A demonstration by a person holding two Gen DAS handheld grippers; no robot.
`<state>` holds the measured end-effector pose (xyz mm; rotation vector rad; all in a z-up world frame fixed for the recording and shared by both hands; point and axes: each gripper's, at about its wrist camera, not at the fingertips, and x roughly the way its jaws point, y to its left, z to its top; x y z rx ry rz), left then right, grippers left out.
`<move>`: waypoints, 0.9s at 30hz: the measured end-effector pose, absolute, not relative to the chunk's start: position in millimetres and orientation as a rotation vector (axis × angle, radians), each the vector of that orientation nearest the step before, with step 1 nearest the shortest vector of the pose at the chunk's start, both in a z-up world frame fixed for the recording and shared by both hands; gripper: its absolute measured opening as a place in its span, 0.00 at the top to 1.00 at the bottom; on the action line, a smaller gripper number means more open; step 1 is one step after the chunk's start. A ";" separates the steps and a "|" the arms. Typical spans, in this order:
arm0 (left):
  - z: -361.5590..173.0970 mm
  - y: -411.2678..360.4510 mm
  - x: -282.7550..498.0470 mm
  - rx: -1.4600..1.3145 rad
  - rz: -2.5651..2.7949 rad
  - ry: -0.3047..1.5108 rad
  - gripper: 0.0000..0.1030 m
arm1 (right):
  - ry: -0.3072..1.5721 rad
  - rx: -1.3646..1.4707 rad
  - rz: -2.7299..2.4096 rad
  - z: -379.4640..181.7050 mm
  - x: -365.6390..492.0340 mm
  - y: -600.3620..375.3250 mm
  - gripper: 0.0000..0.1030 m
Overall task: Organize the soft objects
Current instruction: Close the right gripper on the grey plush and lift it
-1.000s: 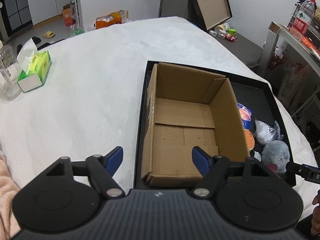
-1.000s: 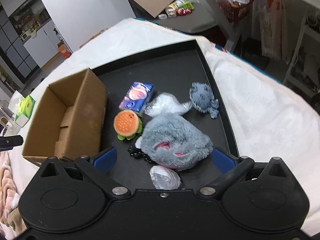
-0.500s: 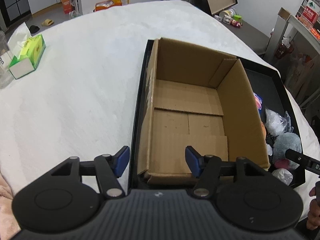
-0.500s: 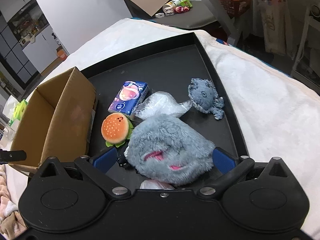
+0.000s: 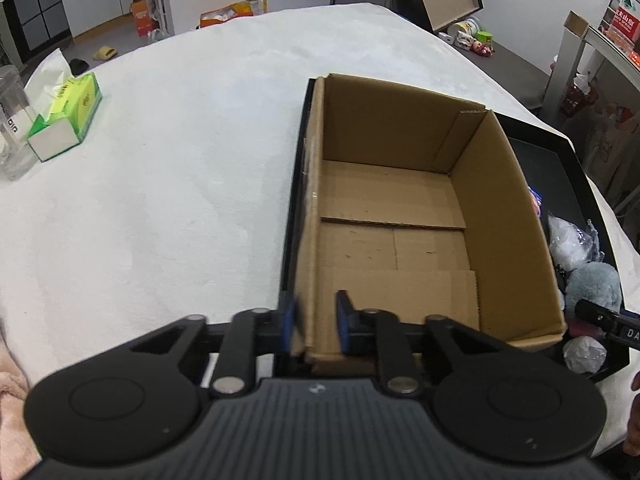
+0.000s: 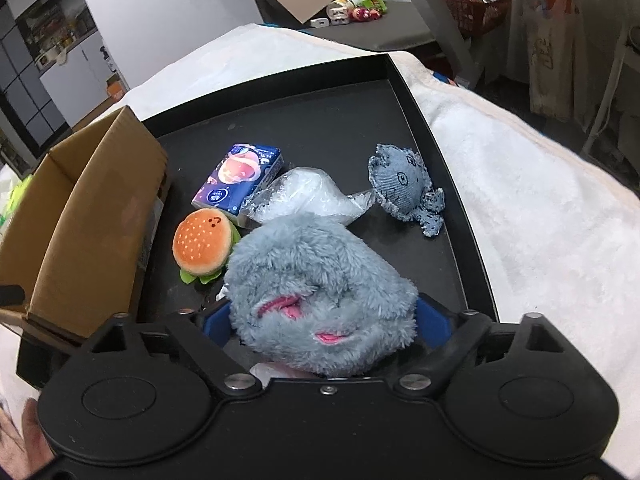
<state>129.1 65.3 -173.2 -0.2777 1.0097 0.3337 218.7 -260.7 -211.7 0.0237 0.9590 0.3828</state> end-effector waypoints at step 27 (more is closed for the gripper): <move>-163.8 63.8 98.7 -0.270 0.288 1.020 0.89 | 0.901 0.096 0.383 -137.9 196.0 -253.7 0.31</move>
